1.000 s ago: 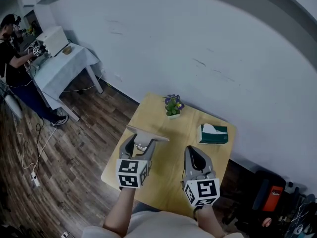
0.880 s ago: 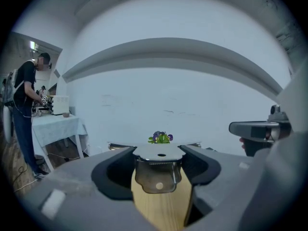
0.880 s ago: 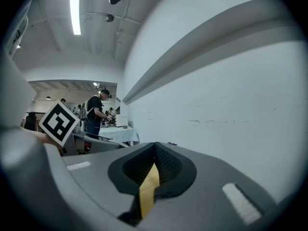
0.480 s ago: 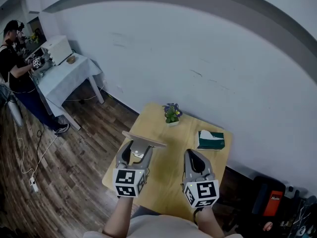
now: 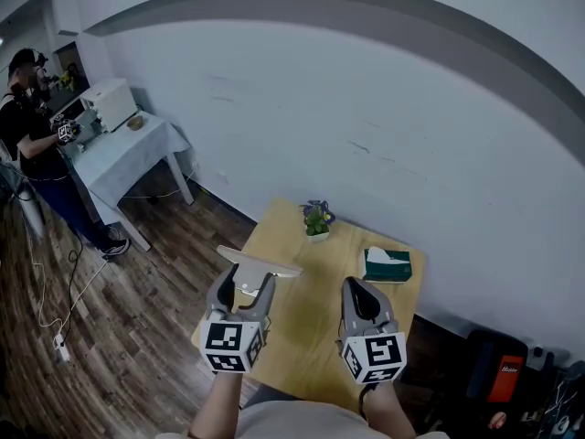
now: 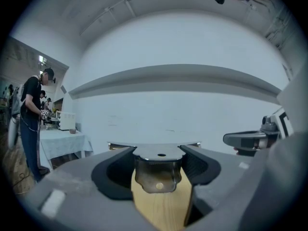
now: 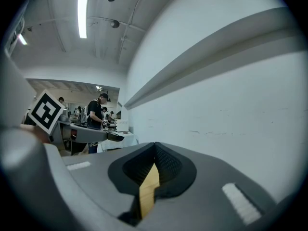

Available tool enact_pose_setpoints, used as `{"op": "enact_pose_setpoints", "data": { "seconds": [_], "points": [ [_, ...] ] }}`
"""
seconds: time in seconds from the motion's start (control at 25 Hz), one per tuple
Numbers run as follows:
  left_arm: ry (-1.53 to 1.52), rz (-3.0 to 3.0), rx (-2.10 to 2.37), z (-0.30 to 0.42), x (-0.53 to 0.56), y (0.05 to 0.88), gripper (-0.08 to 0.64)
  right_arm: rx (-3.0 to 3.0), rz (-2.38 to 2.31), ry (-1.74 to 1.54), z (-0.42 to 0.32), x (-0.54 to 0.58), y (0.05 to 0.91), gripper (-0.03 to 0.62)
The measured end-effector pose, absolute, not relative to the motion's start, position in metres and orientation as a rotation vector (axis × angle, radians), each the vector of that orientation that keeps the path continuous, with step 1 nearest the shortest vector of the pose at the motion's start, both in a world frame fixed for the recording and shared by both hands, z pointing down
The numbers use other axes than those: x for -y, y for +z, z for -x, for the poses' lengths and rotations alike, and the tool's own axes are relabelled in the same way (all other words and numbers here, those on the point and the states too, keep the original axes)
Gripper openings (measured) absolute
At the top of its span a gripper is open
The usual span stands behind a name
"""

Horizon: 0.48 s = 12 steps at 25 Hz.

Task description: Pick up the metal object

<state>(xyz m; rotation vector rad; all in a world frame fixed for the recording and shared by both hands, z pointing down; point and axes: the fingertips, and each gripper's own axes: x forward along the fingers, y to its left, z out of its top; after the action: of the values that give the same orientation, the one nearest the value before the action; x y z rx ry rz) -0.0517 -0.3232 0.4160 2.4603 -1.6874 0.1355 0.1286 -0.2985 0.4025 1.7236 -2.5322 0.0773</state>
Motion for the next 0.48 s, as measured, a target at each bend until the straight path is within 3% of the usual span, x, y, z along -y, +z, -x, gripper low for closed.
{"op": "enact_pose_setpoints", "data": {
  "seconds": [0.48],
  "points": [
    [0.075,-2.49,1.759,0.063,0.307,0.388,0.305,2.541,-1.765,0.033,-0.137,0.289,0.381,0.002]
  ]
}}
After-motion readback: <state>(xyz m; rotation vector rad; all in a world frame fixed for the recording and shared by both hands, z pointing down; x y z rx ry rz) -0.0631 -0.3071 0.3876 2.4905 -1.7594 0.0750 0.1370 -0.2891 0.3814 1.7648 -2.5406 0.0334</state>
